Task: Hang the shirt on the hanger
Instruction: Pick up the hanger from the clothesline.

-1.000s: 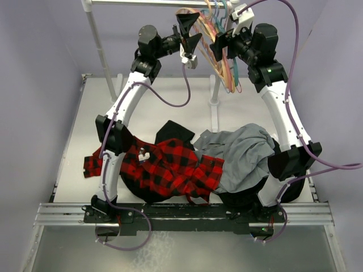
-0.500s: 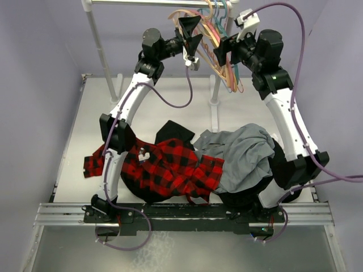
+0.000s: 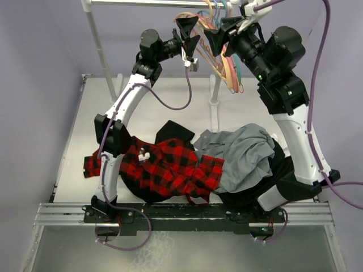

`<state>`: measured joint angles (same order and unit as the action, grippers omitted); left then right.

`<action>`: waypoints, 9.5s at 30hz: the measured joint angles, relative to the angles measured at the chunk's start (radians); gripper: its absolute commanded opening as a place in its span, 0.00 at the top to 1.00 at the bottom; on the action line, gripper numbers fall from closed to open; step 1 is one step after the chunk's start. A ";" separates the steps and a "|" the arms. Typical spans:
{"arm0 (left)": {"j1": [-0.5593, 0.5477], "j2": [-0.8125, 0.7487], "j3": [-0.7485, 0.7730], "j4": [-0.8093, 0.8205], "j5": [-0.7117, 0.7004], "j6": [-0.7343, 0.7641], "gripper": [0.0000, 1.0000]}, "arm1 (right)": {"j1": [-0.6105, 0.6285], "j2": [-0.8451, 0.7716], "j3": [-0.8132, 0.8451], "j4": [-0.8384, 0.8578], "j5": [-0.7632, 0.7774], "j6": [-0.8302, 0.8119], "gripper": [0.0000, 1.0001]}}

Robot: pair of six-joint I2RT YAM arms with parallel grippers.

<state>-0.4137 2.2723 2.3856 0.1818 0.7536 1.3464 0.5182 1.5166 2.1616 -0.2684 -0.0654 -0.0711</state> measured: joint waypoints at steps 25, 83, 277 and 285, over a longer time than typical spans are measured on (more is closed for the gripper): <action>0.001 -0.128 -0.122 0.043 -0.009 0.000 0.20 | -0.046 0.332 0.243 -0.202 0.033 0.130 0.48; 0.027 -0.221 -0.252 0.043 -0.026 0.035 0.37 | -0.032 0.362 0.142 -0.241 0.252 0.057 0.86; 0.242 -0.458 -0.383 -0.388 0.093 -0.431 0.22 | 0.142 0.166 -0.281 0.231 0.323 -0.717 1.00; 0.244 -0.450 -0.251 -0.550 0.199 -0.354 0.23 | 0.142 0.169 -0.288 0.252 0.312 -0.730 1.00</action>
<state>-0.1696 1.8221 2.1349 -0.3679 0.9527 0.9928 0.6601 1.6852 1.8732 -0.0162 0.2470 -0.8009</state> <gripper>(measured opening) 0.776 0.152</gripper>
